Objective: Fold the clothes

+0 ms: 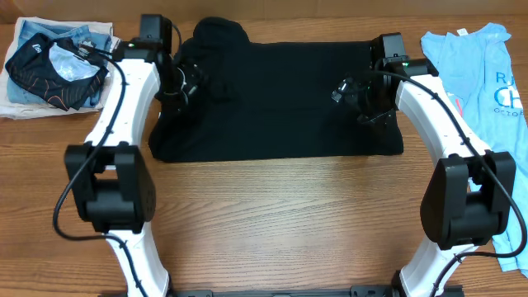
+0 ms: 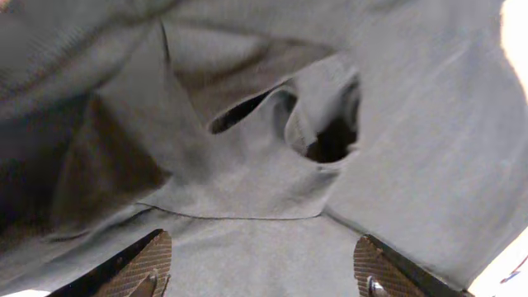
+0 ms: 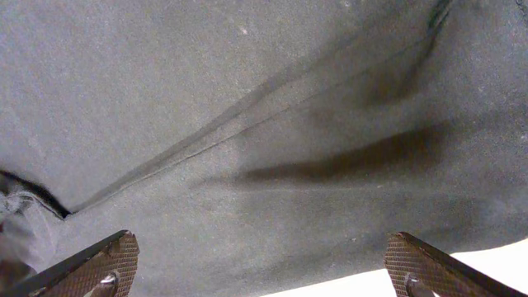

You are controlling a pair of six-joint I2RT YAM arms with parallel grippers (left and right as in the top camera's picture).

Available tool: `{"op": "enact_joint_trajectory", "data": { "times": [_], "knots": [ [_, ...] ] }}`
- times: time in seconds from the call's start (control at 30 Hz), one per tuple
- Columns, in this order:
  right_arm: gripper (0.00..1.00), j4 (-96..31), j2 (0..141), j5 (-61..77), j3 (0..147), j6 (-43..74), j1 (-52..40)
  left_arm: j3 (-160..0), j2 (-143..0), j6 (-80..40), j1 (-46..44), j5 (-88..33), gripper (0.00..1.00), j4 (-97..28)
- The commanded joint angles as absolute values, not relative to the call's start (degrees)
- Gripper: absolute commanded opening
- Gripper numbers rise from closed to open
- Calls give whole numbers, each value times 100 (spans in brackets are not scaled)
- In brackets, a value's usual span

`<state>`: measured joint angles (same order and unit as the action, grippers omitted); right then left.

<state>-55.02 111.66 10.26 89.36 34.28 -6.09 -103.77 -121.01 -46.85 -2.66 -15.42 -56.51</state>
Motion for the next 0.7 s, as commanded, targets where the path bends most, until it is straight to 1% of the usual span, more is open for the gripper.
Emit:
{"op": "enact_joint_trajectory", "data": {
  "times": [0.0,0.3,0.47,0.67],
  "knots": [
    [100,-5487,11128,1011,8997,3433,-607,-10401,-12567,-4807,-366,-1806,73,-5669],
    [100,-5542,11128,1009,8997,3430,-607,-10401,-12899,-5295,-320,-1721,75,-5242],
    [100,-5544,11128,1007,8997,3430,-607,-10401,-12919,-5282,-198,-1535,73,-4772],
    [100,-5542,11128,1007,8997,3430,-607,-10401,-12956,-5328,-141,-1437,72,-4746]
  ]
}}
